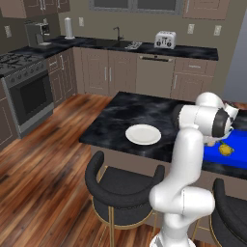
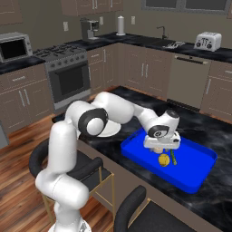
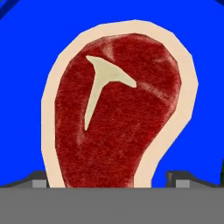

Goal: Create a steak meal by picking up the steak and asparagus from the tray and placing them on the plate. Leave the lemon on the tray.

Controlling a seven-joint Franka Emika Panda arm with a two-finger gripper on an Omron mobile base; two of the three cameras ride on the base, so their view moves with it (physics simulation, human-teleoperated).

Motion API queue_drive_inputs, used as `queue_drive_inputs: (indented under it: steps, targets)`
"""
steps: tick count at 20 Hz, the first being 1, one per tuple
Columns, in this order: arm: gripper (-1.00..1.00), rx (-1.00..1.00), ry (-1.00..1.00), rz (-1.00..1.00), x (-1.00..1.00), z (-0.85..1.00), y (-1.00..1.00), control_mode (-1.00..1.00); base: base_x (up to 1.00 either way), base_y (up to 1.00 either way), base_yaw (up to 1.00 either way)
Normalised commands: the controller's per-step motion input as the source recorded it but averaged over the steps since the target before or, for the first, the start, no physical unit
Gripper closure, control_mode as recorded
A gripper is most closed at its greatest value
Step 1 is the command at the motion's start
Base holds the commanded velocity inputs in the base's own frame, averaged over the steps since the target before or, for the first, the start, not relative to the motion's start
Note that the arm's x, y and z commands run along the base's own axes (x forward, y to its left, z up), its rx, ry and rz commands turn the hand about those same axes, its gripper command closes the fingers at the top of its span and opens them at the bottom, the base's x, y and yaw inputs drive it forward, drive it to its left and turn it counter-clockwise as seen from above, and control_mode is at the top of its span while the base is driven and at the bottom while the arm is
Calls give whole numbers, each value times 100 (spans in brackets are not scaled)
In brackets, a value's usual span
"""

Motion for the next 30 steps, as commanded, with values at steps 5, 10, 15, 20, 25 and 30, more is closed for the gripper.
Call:
queue_drive_inputs:
  steps: [5, 10, 15, 20, 25, 30]
  targets:
    - [100, 0, -1, 6, 3, -4, 0, -100, 0, 0, 0]
    - [100, 0, -1, 1, 11, 0, 0, -100, 0, 0, 0]
    - [100, 0, -10, 7, -8, 3, 13, -100, 0, 0, 0]
    - [100, -1, -26, 15, -36, 50, 33, -100, 0, 0, 0]
    - [100, -5, -23, 18, -37, 69, 46, -100, 0, 0, 0]
    - [100, -8, -11, 18, -23, 74, 62, -100, 0, 0, 0]
